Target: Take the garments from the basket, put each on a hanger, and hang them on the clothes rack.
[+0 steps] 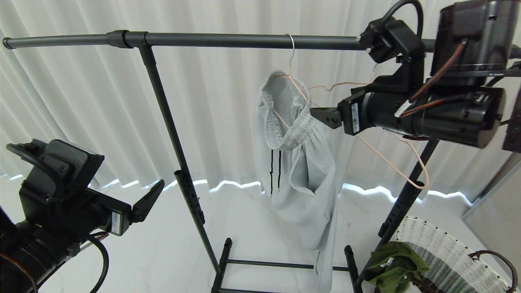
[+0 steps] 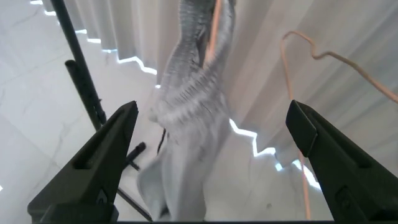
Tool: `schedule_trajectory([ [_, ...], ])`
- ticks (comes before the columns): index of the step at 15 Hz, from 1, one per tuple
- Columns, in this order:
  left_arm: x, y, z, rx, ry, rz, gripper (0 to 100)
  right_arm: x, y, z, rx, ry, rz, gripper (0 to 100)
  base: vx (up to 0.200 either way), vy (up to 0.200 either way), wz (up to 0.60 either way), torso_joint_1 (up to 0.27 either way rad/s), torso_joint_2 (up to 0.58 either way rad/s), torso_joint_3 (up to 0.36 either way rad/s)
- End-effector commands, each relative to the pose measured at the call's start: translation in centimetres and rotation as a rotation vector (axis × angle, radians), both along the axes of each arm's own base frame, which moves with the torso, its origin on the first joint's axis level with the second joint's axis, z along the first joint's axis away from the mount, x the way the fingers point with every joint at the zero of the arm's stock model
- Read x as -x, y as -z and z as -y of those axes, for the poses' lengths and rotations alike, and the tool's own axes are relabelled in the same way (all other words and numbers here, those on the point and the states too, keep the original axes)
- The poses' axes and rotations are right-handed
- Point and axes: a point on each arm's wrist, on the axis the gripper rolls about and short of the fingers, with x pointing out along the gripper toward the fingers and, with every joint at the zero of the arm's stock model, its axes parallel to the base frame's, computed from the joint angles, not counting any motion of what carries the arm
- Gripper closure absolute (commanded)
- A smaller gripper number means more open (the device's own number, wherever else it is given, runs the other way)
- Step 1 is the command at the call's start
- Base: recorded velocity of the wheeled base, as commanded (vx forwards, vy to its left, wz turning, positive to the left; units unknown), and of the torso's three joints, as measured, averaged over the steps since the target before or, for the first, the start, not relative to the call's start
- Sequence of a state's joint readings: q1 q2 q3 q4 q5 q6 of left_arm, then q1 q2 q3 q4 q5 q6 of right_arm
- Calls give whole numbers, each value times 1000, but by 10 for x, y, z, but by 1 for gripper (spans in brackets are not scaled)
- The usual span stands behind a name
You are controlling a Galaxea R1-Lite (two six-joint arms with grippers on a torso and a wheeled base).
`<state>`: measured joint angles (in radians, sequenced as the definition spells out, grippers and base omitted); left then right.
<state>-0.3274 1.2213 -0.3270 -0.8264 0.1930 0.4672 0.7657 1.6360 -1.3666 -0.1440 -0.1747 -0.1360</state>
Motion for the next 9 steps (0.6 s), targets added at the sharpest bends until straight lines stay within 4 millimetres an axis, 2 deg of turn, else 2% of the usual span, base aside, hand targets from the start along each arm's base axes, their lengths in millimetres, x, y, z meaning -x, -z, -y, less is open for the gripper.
schedule_trajectory([
  [1,0,0,0,-1,1,0,0,28,-8,30,-14,8,16,0,0,0,0,0,0,0],
  [3,0,0,0,-3,-2,-1,0,44,-6,47,-9,14,10,0,0,0,0,0,0,0],
  [4,0,0,-1,-2,-5,1,0,55,-3,67,2,50,8,0,0,0,0,0,0,0],
  [7,5,4,-2,-9,-11,-8,0,69,1,113,97,187,2,0,0,0,0,0,0,0],
  [9,9,6,-4,-26,-12,-8,0,77,1,130,136,240,-18,0,0,0,0,0,0,0],
])
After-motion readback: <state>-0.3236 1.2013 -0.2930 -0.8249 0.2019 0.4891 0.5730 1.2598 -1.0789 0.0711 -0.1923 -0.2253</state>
